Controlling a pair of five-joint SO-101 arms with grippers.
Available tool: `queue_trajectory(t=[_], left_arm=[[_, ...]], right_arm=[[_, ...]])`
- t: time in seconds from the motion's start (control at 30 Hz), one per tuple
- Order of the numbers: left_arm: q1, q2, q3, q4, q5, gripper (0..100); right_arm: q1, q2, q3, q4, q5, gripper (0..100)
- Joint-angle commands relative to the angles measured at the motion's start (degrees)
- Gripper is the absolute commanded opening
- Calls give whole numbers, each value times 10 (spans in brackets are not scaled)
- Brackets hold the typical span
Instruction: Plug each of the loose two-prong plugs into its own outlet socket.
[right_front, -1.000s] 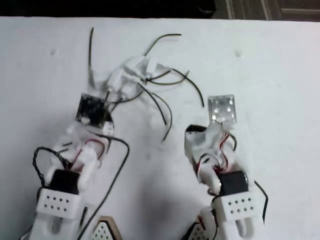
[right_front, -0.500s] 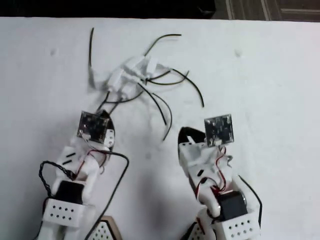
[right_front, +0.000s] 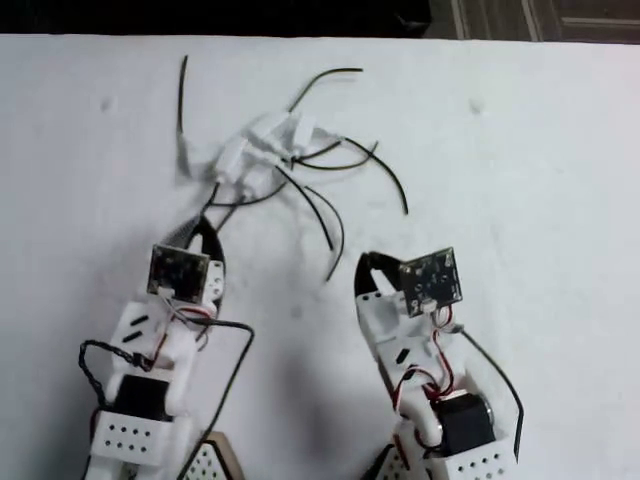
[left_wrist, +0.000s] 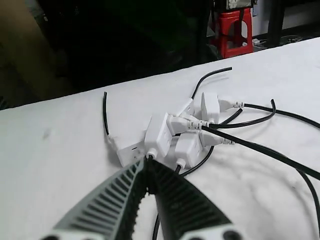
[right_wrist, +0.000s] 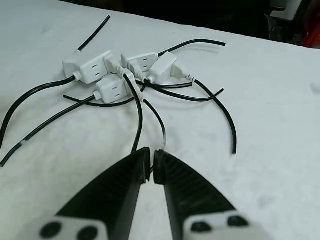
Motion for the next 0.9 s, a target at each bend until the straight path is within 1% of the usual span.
queue_trajectory(t=[0.0,0.1,0.2,0.4,0.5,0.6,0.67,0.77,0.87], left_arm=[[-26,-9,-4,11,4,24],[-55,-9,-4,42,4,24],[-70,-9,-4,77,1,24],[-73,-9,-4,192,0,24],[-73,-9,-4,231,2,24],[-73,-9,-4,255,0,24],[-73,-9,-4,268,0,24],[-73,-9,-4,275,0,24],[-73,-9,-4,275,0,24]], right_arm=[[1,-7,-3,-4,9,18],[15,-7,4,36,9,18],[18,-7,25,76,9,18],[15,-7,118,90,10,18],[18,-7,118,105,12,18],[18,-5,118,107,13,18],[17,-5,118,131,13,18],[14,-7,118,170,13,18],[14,-7,118,173,13,18]])
